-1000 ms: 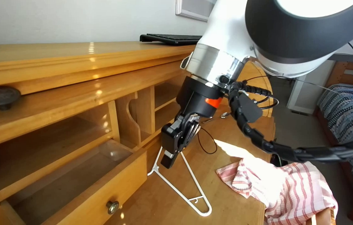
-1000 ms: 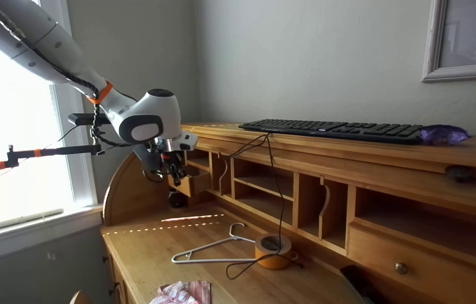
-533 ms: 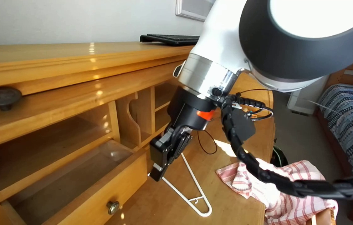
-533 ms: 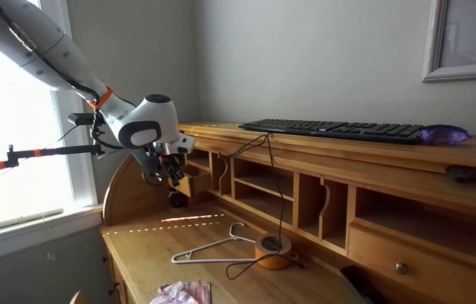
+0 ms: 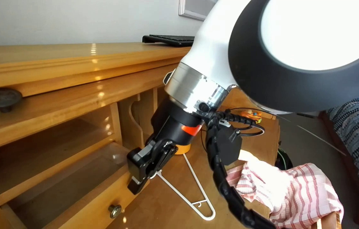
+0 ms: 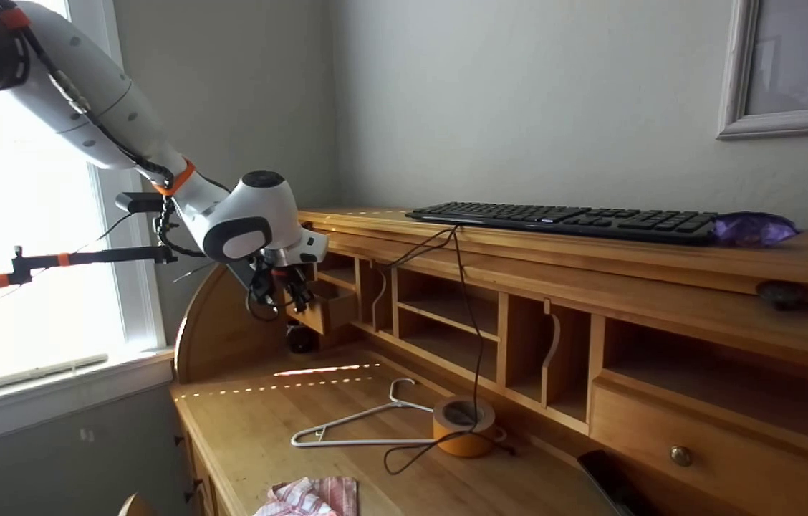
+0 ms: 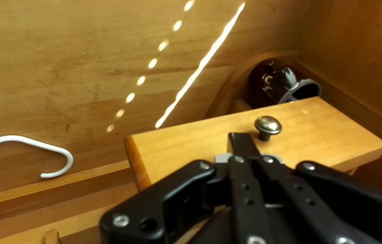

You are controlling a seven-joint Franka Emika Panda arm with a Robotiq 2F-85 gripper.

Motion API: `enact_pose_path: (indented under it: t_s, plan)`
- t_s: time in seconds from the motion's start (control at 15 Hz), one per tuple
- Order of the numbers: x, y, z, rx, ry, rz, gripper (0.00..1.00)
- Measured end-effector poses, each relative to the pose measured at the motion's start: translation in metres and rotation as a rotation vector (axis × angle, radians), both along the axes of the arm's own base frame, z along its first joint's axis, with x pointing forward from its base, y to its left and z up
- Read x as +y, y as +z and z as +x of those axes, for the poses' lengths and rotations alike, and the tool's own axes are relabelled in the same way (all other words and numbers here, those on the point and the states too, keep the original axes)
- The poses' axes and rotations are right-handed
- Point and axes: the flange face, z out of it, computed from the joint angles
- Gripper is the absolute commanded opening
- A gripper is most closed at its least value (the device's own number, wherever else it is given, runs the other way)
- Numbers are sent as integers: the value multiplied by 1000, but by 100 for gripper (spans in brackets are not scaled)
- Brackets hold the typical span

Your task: Close the open drawer on the dresser

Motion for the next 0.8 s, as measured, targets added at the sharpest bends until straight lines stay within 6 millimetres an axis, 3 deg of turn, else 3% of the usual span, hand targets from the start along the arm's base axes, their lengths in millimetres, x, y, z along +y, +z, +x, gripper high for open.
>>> enact_pose_path:
  t_s: [0.4, 0.8]
  plan:
    - [7, -5, -1, -44, -10, 9, 0]
    - [6, -5, 7, -204, -80, 26, 0]
